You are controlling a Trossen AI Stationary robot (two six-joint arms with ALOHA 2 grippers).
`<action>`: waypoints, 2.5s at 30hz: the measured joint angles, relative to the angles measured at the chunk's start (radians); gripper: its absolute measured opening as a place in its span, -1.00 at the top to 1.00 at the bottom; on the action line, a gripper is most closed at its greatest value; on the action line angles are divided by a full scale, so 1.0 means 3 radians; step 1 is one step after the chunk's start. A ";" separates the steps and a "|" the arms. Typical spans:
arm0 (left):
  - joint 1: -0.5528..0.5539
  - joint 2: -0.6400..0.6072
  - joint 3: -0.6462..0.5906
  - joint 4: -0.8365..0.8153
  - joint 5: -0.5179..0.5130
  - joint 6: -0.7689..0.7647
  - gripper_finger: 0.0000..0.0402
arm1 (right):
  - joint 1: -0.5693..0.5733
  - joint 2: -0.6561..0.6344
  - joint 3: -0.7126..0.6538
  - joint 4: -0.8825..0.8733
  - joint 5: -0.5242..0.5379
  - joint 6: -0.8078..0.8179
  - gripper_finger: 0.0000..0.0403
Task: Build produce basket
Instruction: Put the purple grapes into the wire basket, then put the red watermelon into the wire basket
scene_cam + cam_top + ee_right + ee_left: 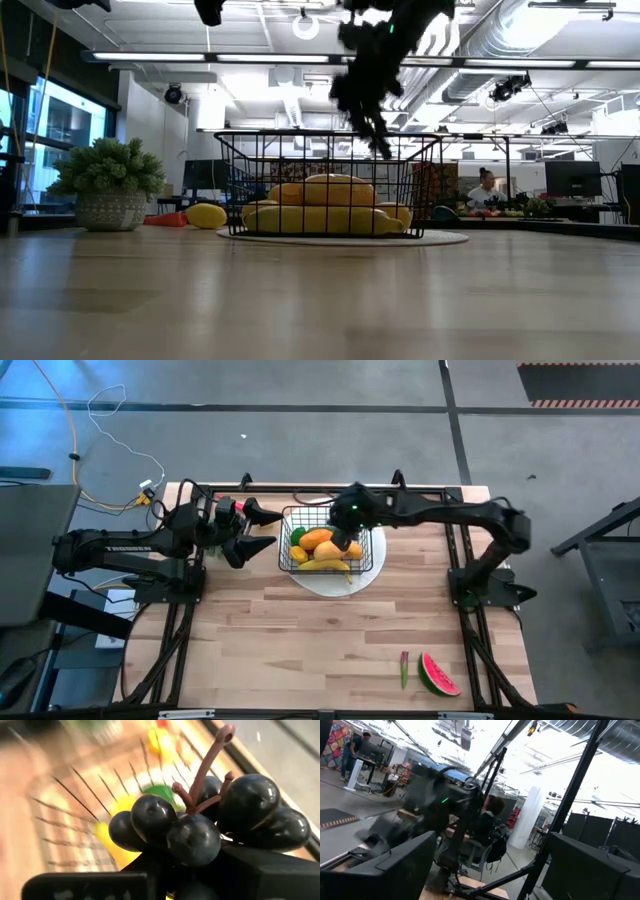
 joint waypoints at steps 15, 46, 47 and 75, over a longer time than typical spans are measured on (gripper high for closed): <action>0.0000 0.0000 0.0000 -0.0001 -0.0032 0.0000 -0.85 | -0.0215 0.0780 0.0016 -0.0105 -0.0111 -0.0017 0.74; -0.0001 0.0000 0.0000 -0.0007 -0.0050 0.0000 -0.85 | -0.0186 0.0462 0.0016 -0.0250 -0.0150 -0.0053 -0.15; 0.0000 0.0000 0.0000 -0.0006 -0.0050 0.0000 -0.85 | -0.0185 0.0392 0.0016 -0.0311 -0.0179 -0.0070 -0.16; 0.0000 -0.0001 0.0000 -0.0192 -0.0062 0.0490 -0.85 | 0.0651 -0.1988 -0.2548 0.3683 -0.0360 0.0326 -0.16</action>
